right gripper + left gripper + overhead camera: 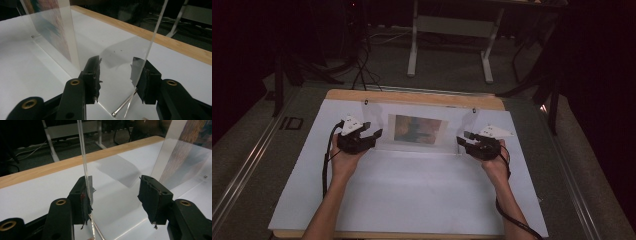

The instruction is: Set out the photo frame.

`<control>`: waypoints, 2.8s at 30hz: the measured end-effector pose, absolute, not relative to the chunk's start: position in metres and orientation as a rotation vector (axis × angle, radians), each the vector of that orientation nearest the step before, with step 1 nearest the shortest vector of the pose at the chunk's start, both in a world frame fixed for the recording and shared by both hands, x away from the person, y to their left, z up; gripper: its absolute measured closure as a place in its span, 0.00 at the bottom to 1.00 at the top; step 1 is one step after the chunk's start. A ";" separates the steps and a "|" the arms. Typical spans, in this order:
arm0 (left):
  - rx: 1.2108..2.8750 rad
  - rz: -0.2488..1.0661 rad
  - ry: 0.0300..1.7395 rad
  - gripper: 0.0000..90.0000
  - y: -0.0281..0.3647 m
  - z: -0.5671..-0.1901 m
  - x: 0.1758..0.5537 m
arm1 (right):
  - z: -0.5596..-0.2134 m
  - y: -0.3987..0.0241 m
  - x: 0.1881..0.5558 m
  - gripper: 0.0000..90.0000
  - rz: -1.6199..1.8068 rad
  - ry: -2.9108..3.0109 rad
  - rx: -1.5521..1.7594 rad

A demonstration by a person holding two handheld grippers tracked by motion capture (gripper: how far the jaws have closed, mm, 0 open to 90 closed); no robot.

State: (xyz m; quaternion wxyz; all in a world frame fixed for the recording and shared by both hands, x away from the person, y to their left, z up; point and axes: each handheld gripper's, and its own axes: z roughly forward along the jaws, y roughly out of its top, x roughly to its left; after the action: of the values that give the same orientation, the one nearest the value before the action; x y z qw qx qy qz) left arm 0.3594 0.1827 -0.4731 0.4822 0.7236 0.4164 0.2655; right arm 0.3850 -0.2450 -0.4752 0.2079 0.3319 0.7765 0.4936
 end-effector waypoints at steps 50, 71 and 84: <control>1.758 0.557 1.070 0.52 0.186 -0.471 0.335 | -0.476 -0.251 0.367 0.64 1.474 2.188 0.961; 1.751 0.554 1.059 0.52 0.183 -0.472 0.335 | -0.476 -0.255 0.365 0.64 1.479 2.177 0.971; 1.751 0.554 1.050 0.52 0.180 -0.473 0.336 | -0.475 -0.258 0.364 0.64 1.474 2.174 0.982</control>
State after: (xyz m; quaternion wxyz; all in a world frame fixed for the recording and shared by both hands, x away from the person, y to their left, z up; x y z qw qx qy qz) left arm 0.3364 0.1798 -0.4727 0.4907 0.7212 0.4325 0.2280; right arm 0.3643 -0.2583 -0.4750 0.1680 0.3451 0.7644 0.5181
